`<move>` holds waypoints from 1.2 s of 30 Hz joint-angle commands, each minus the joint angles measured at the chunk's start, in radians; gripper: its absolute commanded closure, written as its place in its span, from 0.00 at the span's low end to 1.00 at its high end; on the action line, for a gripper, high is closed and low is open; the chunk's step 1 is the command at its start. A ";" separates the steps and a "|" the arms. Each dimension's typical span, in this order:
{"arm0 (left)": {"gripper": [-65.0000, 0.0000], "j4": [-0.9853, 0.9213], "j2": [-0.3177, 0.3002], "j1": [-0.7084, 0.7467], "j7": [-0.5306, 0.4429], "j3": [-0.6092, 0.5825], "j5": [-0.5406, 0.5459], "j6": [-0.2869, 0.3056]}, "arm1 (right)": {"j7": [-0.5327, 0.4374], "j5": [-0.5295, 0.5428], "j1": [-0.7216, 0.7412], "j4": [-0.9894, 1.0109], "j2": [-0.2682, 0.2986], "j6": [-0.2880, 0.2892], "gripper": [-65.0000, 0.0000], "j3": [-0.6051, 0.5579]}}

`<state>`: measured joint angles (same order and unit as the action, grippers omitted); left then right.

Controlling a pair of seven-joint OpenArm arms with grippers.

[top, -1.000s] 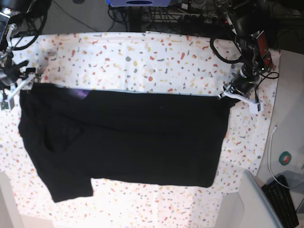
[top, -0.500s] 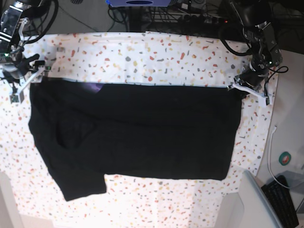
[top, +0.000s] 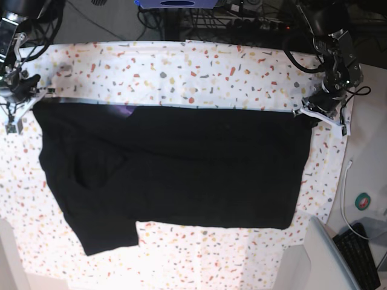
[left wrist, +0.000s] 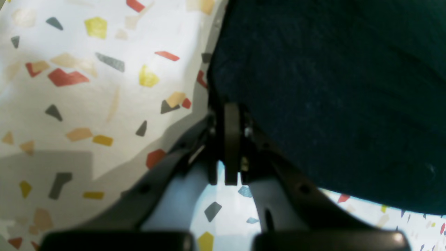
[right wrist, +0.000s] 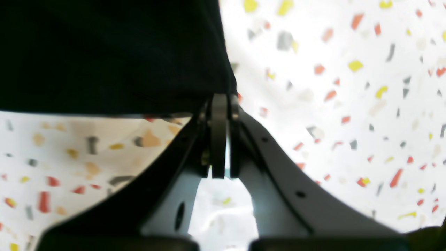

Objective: Layout the t-shirt on the table in an organized manner, then fold the t-shirt properly
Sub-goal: 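Grasp the shirt edge corners with both grippers, then pull the shirt edge taut with both grippers, then release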

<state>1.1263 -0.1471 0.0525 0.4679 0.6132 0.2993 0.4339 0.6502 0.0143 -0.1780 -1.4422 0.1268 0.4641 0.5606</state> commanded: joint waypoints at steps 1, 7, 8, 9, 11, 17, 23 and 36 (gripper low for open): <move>1.00 0.018 -0.013 -0.010 -0.016 0.000 0.010 0.003 | -0.016 0.002 0.010 -0.013 0.018 0.000 1.00 0.002; 1.00 0.018 -0.013 -0.010 -0.016 -0.005 0.010 0.003 | -0.014 0.002 0.007 -0.009 0.072 0.002 1.00 -0.017; 1.00 0.019 -0.013 -0.010 -0.016 -0.005 0.010 0.003 | -0.014 0.002 0.004 -0.009 0.081 0.002 1.00 -0.037; 1.00 0.021 -0.013 -0.010 -0.016 -0.005 0.010 0.003 | -0.008 0.002 0.001 -0.009 0.087 0.002 1.00 -0.052; 1.00 0.022 -0.013 -0.010 -0.016 -0.006 0.008 0.003 | 0.047 0.002 -0.007 -0.010 0.098 0.002 1.00 -0.075; 1.00 0.024 -0.013 -0.006 -0.016 -0.006 0.008 0.003 | 0.150 0.056 -0.016 -0.164 0.009 0.002 1.00 0.045; 1.00 0.024 -0.013 -0.007 -0.016 -0.006 0.008 0.003 | 0.132 0.166 -0.031 -0.314 -0.102 0.100 1.00 0.068; 1.00 0.021 -0.046 0.004 -0.016 -0.006 0.008 0.003 | 0.027 0.164 0.058 0.083 -0.036 -0.008 1.00 0.028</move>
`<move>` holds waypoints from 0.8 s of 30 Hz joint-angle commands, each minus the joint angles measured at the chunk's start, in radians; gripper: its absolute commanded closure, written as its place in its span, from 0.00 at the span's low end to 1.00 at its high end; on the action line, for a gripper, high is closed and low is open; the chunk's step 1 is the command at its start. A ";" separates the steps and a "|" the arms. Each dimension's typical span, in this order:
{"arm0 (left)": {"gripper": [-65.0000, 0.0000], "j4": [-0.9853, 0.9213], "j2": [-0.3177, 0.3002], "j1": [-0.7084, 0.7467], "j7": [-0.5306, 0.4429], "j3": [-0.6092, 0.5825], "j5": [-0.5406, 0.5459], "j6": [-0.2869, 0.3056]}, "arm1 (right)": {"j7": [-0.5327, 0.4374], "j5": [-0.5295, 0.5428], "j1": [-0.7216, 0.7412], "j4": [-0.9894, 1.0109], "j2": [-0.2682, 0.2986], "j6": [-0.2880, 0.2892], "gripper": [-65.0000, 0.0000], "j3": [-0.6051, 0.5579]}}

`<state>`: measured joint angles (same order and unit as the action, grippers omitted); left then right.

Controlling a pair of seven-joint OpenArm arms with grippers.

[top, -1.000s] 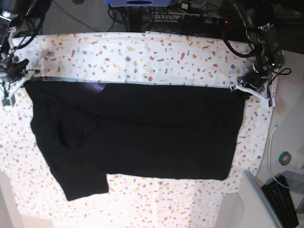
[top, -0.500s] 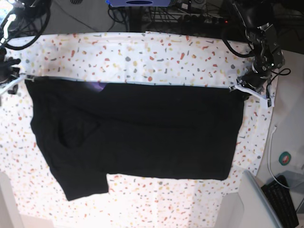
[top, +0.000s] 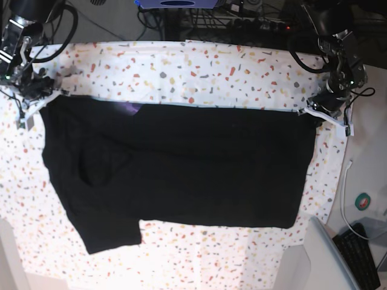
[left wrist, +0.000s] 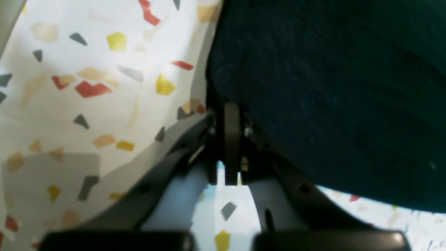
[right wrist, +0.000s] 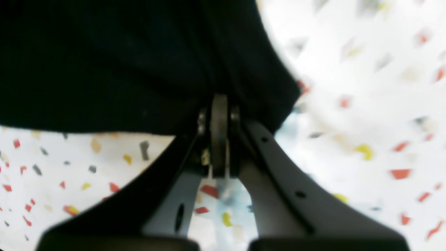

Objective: Layout the t-shirt on the table in an organized manner, then fold the t-shirt properly
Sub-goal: 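Pull the shirt edge taut with both grippers, then release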

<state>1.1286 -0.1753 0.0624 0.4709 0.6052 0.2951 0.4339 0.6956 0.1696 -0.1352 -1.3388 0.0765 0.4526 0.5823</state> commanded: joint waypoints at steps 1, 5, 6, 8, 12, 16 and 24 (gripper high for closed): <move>1.00 0.018 -0.017 -0.006 -0.019 0.000 0.013 0.003 | -0.017 0.009 0.010 -0.032 0.015 0.004 1.00 0.006; 1.00 0.015 -0.017 -0.006 -0.019 0.000 0.013 0.003 | -0.020 0.008 -0.019 -0.100 0.012 0.004 1.00 0.000; 1.00 0.015 -0.017 -0.006 -0.019 0.000 0.013 0.003 | -0.023 0.008 -0.016 -0.077 0.012 0.004 1.00 0.000; 1.00 0.021 -0.017 -0.006 -0.019 0.000 0.013 0.003 | -0.024 -0.015 0.012 -0.006 0.019 0.004 1.00 0.005; 1.00 0.021 -0.017 -0.006 -0.018 0.000 0.013 0.003 | -0.018 -0.064 0.009 -0.060 0.022 0.012 1.00 0.052; 1.00 0.021 -0.017 0.000 -0.018 0.000 0.013 0.003 | -0.017 0.044 -0.067 -0.278 -0.063 0.013 1.00 0.126; 1.00 0.021 -0.017 0.009 -0.018 0.000 0.013 0.003 | 0.174 0.437 -0.163 -0.310 -0.142 0.013 0.48 0.193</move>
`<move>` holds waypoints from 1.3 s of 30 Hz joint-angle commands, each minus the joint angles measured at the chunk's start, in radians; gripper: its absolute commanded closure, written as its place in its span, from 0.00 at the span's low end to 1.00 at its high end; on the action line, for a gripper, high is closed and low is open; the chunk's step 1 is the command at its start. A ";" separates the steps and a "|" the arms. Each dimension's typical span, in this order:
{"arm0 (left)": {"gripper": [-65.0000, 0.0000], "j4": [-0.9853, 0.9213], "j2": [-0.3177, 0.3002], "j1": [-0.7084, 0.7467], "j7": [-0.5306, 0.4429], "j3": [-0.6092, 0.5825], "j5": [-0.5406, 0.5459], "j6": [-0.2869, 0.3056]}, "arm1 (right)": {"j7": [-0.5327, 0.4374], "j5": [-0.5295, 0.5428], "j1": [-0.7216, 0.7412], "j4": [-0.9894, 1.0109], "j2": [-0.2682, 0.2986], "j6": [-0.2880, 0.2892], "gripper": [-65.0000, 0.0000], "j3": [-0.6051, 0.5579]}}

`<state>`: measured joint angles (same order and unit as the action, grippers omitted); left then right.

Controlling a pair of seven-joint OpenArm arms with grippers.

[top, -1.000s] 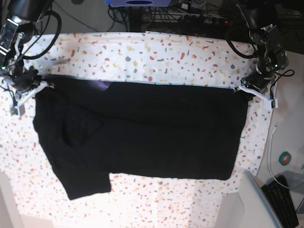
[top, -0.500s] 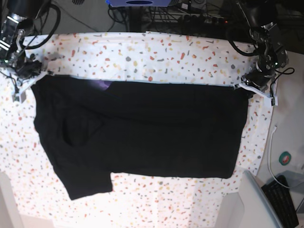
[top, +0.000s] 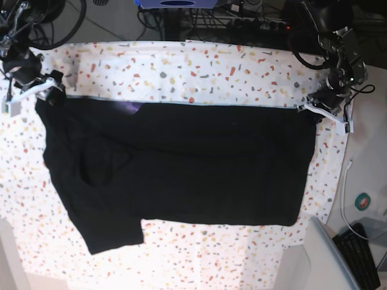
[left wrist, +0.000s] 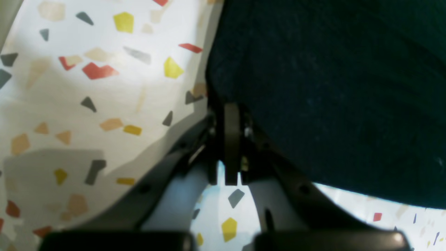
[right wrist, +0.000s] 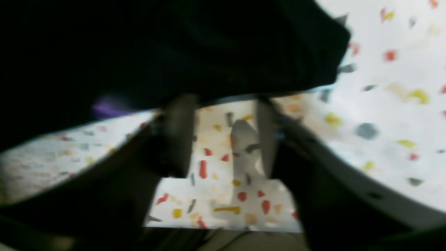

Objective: Layout the t-shirt on the table in an organized manner, then fold the t-shirt properly
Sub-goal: 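Pull the shirt edge taut with both grippers, then release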

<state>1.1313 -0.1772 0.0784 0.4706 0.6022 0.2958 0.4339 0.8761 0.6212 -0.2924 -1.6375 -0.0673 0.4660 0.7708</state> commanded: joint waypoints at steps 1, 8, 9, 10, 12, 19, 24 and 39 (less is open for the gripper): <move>1.00 0.019 -0.015 -0.007 -0.017 0.003 0.012 0.003 | -0.005 0.064 -0.012 0.024 -0.016 0.000 0.44 0.046; 1.00 0.019 -0.015 -0.007 -0.017 0.003 0.012 0.003 | -0.010 0.193 0.066 0.317 0.042 0.000 0.45 0.123; 1.00 0.019 -0.015 -0.007 -0.017 0.003 0.012 0.003 | -0.013 0.193 0.089 0.365 0.063 0.000 0.45 0.123; 1.00 0.019 -0.015 -0.007 -0.017 0.003 0.012 0.003 | -0.024 0.193 0.106 0.398 0.080 0.000 0.45 0.123; 1.00 0.019 -0.015 -0.007 -0.017 0.003 0.012 0.003 | -0.059 0.193 0.132 0.458 0.110 -0.002 0.45 0.120; 1.00 0.019 -0.015 -0.006 -0.017 0.003 0.012 0.003 | -0.104 0.193 0.220 0.613 0.172 -0.006 0.47 0.118; 1.00 0.020 -0.015 0.013 -0.017 0.003 0.012 0.003 | -0.102 0.194 0.227 0.615 0.180 -0.005 1.00 0.125; 1.00 0.290 -0.008 0.355 0.060 -0.020 0.023 0.003 | -0.100 0.194 -0.044 0.382 0.205 -0.005 1.00 0.118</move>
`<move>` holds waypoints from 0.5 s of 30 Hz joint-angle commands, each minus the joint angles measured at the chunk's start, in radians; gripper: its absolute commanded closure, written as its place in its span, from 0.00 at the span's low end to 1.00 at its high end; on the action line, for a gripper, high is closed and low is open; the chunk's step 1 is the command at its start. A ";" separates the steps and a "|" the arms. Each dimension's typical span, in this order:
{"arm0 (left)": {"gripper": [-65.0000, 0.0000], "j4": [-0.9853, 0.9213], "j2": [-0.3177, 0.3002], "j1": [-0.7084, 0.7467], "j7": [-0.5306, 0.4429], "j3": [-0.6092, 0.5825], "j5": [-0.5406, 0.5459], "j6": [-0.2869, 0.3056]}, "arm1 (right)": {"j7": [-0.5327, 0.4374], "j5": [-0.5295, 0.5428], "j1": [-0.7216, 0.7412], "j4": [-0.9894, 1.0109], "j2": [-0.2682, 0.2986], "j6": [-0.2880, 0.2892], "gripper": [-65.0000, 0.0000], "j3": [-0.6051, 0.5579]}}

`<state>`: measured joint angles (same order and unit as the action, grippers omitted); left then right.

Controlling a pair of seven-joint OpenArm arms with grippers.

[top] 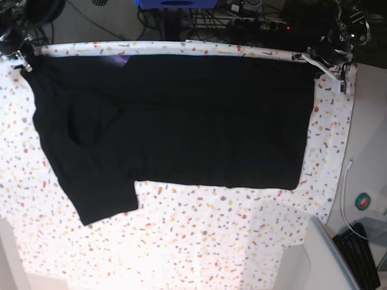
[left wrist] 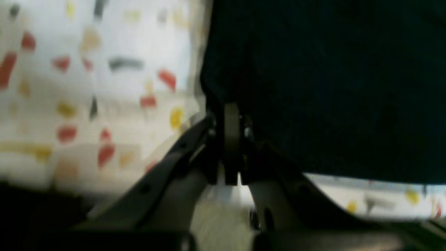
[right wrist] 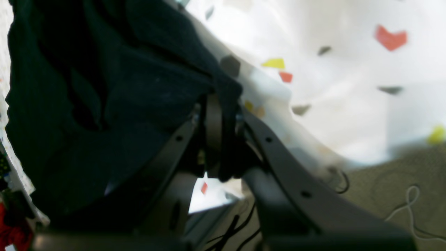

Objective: Layout the t-shirt on the table in an organized manner, then fold the t-shirt properly
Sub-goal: 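Pull the shirt edge taut with both grippers, then release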

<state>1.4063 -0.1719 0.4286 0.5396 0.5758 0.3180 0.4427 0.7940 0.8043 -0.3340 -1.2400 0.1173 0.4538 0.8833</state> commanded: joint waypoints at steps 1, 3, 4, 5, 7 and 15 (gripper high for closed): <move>1.00 0.018 -0.008 0.016 -0.009 0.006 0.000 -0.006 | -0.018 0.011 -0.010 -0.020 0.020 0.007 1.00 0.006; 1.00 0.018 0.007 0.022 -0.009 0.006 0.000 -0.006 | -0.018 0.011 -0.015 -0.022 0.020 0.007 1.00 0.007; 1.00 0.018 0.008 0.022 -0.009 0.006 0.000 -0.006 | -0.018 0.011 -0.015 -0.022 0.018 0.007 1.00 0.012; 1.00 0.018 0.008 0.020 -0.008 0.006 0.000 -0.006 | -0.018 0.011 -0.015 -0.022 0.017 0.007 1.00 0.012; 1.00 0.021 0.008 0.019 -0.008 0.006 0.000 -0.006 | -0.018 0.011 -0.018 -0.022 0.015 0.007 1.00 0.012; 0.74 0.021 -0.001 -0.007 -0.003 0.006 -0.009 -0.006 | -0.018 0.019 -0.020 -0.022 0.014 0.010 0.88 0.017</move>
<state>1.4143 -0.1566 0.4156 0.5472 0.5758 0.3038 0.4416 0.7929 0.8043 -0.3477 -1.2438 0.1143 0.4549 0.8894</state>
